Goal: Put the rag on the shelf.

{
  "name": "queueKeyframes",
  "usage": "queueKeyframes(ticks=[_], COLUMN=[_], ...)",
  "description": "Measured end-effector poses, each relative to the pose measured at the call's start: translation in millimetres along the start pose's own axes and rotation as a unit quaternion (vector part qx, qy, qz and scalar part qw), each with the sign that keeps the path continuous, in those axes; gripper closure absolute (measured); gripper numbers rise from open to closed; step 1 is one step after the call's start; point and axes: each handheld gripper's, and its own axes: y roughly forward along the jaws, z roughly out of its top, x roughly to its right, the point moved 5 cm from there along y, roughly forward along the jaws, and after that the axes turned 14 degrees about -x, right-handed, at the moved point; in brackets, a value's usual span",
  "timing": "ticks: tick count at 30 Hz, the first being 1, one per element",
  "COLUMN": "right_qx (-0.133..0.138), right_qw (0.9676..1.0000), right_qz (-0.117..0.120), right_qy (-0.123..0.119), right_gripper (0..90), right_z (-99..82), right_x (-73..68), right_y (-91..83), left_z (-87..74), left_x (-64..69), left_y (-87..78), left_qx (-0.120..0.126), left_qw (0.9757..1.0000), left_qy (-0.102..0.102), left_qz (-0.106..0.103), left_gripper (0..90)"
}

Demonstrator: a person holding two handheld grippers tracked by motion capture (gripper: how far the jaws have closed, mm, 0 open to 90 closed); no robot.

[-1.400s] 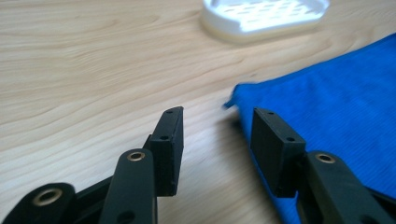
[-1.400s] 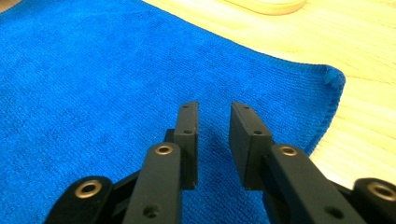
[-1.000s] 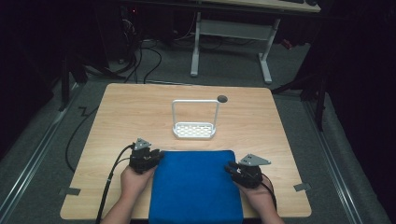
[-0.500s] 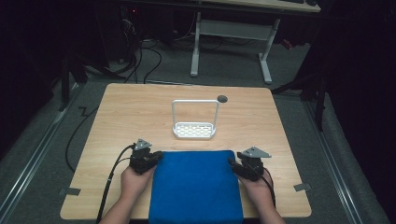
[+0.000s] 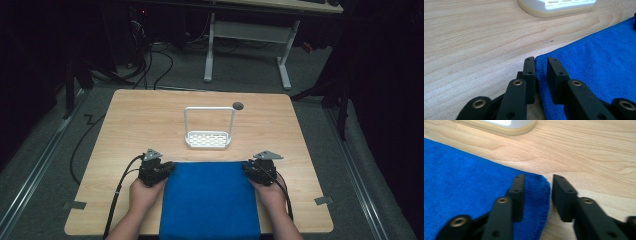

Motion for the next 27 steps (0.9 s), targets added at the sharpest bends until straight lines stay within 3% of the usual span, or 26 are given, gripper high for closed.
queueKeyframes(ticks=[7,11,17,27], right_qx=[-0.004,0.004,0.046,0.098], right_qw=[0.9994,0.9992,0.9980,0.9933], right_qz=[0.002,0.006,0.028,0.044], right_qy=[-0.033,-0.040,-0.034,-0.043], right_gripper=[87.3,88.1,88.0,88.1], right_z=[-0.3,0.3,2.6,2.7], right_x=[-6.0,-6.5,-11.2,-18.2], right_y=[0.0,-2.9,-20.7,-47.3], left_z=[-0.2,-0.6,-1.7,-1.2], left_x=[2.2,2.4,4.9,12.4], left_y=[-0.5,-4.3,-11.6,-48.9], left_qx=[0.005,0.024,0.059,0.134], left_qw=[0.9999,0.9996,0.9980,0.9900], left_qy=[0.009,0.010,0.022,0.043], left_qz=[0.007,0.007,0.004,0.009], left_gripper=[87.2,87.5,87.5,87.3])
